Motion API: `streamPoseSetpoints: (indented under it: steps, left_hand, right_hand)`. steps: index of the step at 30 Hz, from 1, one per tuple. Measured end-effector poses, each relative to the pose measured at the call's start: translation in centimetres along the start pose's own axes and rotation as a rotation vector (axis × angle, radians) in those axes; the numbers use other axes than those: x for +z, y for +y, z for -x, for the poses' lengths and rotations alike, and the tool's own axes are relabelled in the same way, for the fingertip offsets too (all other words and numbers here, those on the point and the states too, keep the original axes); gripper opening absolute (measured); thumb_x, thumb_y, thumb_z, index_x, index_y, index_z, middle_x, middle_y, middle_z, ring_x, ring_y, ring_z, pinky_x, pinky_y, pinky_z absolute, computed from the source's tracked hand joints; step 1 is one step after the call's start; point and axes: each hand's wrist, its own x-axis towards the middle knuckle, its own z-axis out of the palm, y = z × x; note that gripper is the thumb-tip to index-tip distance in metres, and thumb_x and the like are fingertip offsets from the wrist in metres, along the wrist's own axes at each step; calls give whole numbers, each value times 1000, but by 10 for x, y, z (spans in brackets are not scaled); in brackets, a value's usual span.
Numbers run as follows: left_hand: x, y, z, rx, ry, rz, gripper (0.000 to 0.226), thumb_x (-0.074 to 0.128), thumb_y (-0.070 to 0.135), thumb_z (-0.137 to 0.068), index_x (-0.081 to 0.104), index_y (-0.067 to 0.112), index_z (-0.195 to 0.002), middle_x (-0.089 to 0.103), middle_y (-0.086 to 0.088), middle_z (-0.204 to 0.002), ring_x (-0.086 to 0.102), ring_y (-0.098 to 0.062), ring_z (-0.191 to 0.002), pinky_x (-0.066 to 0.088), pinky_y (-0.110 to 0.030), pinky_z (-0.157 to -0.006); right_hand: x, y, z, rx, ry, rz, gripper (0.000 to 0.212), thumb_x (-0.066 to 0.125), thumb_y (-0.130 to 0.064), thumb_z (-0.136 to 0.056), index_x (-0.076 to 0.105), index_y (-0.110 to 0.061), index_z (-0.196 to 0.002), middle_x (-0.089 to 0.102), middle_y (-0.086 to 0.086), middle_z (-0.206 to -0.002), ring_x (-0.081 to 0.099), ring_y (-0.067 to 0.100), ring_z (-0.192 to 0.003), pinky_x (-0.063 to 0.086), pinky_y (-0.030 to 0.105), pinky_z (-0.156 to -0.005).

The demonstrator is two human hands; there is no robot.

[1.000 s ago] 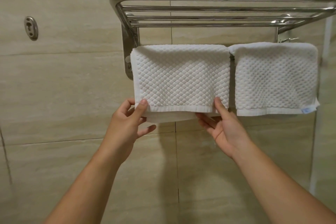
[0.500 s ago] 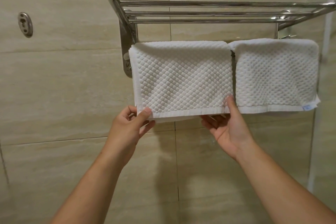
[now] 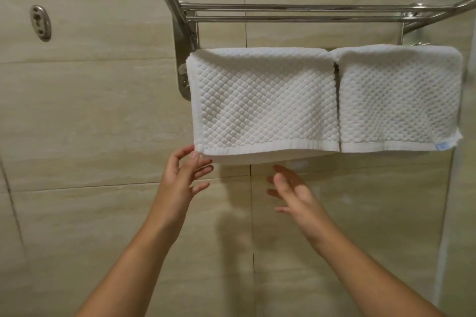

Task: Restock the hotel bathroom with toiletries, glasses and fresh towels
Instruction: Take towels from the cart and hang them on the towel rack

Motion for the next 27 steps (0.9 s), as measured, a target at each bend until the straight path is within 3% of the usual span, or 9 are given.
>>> streamPoseSetpoints:
  steps: [2,5,7,9,13,17,23,27]
  left_hand:
    - [-11,-15,5,8,39,-147,26,52,50,-104,56,38,-126,77,8,-114,70,-9,-110,54,-42,-97]
    - [-32,-33,19,17,73,-455,21,49,44,-107,55,37,-126,70,8,-125,63,-6,-115,48,-36,-99]
    - [-48,-43,32,40,53,-714,31,48,42,-107,52,33,-136,62,5,-136,56,-11,-126,43,-33,-104]
    - [-64,-54,49,62,41,-1014,45,46,48,-106,46,30,-147,53,4,-148,44,-17,-139,38,-40,-115]
    - [-92,-66,98,-109,70,-1443,60,37,60,-104,31,33,-157,33,2,-164,25,-23,-152,27,-45,-121]
    - [-111,-67,163,-310,124,-1629,65,33,62,-104,24,31,-161,21,-7,-171,15,-29,-157,14,-46,-127]
    - [-106,-62,280,-589,342,-1737,74,21,70,-99,24,32,-162,15,-8,-173,8,-27,-160,7,-45,-127]
    - [-84,-55,374,-809,483,-1714,71,32,66,-103,22,30,-164,13,-9,-173,5,-28,-160,5,-46,-129]
  right_hand:
    - [14,15,1,0,-74,162,100,54,-97,-64,46,-42,-147,55,-23,-144,53,-2,-132,44,24,-108]
    - [37,28,2,-42,-166,371,84,52,-79,-84,40,-36,-155,44,-17,-155,41,3,-144,31,22,-111]
    - [55,38,2,-62,-227,481,72,50,-71,-95,38,-36,-156,40,-12,-161,37,9,-148,29,23,-112]
    - [76,52,3,-107,-316,568,74,40,-74,-95,34,-36,-158,32,-10,-166,28,10,-153,25,28,-121]
    - [120,82,16,-187,-486,744,73,29,-73,-99,24,-36,-162,16,-3,-173,9,15,-160,12,43,-129]
    - [154,95,45,-289,-645,839,72,26,-70,-102,20,-35,-164,7,1,-175,3,21,-161,9,47,-129]
    - [176,100,120,-443,-887,745,72,23,-70,-102,13,-37,-165,2,3,-175,-2,21,-161,5,48,-127]
    - [177,107,192,-551,-1087,677,72,22,-71,-101,9,-39,-165,-3,2,-175,-5,21,-161,6,49,-127]
